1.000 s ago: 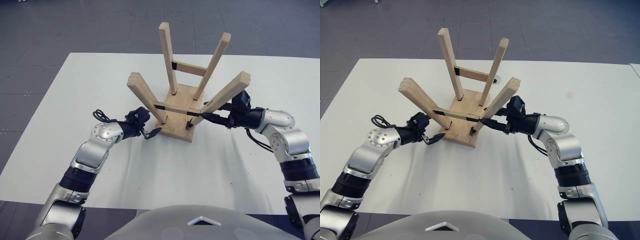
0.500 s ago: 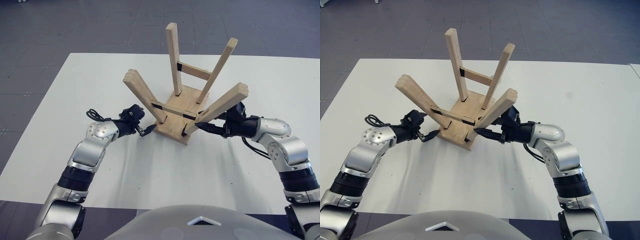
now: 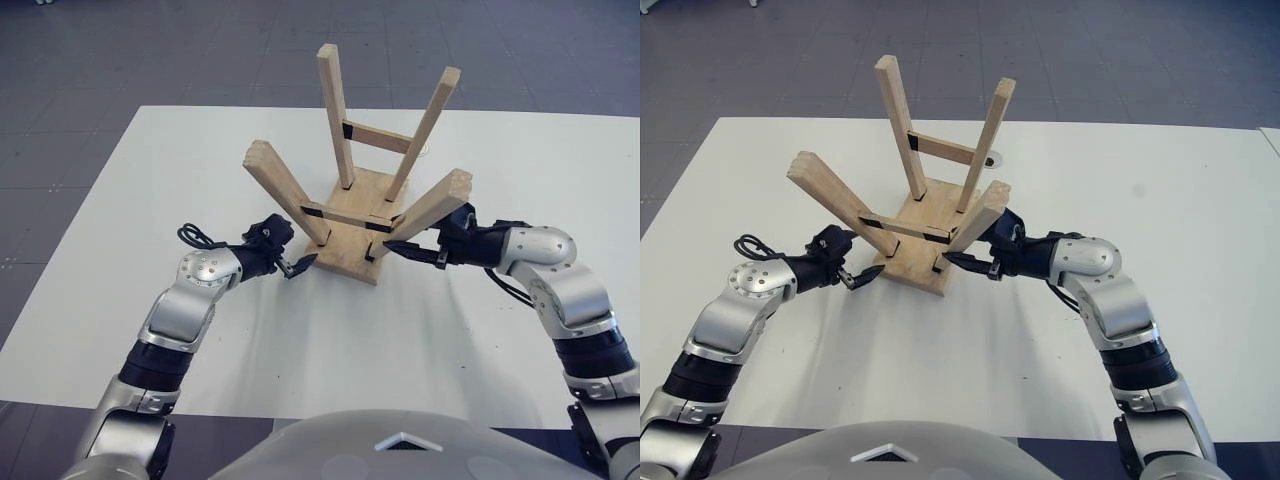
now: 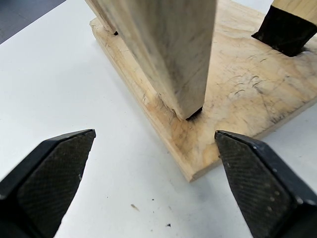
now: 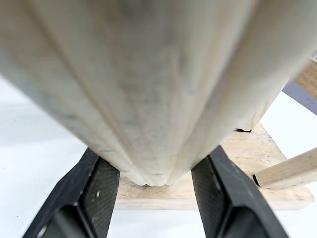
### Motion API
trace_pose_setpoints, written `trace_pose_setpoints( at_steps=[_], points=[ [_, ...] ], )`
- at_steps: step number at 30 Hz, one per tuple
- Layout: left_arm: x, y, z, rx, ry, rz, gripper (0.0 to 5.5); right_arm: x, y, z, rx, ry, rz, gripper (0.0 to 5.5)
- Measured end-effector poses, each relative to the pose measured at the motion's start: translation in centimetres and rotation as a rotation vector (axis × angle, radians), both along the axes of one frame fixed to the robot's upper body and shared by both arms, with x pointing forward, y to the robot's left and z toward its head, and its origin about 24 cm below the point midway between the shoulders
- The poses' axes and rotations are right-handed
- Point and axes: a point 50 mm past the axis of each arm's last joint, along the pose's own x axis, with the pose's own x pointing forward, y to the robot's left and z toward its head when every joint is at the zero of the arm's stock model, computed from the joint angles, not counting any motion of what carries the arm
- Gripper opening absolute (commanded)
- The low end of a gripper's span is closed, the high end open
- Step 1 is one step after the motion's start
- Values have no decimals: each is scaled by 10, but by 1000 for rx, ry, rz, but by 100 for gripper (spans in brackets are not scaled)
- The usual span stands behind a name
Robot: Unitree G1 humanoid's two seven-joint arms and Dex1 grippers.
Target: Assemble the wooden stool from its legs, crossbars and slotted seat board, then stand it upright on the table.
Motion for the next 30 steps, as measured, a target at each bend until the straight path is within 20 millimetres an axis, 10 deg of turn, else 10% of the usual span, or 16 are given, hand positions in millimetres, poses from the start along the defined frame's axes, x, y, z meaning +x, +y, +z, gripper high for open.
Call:
trace_pose_setpoints(
  at_steps=[30],
  points=[
    [-15, -10, -10, -33, 53, 47, 448, 32, 10, 1, -176, 92, 7, 203]
  ],
)
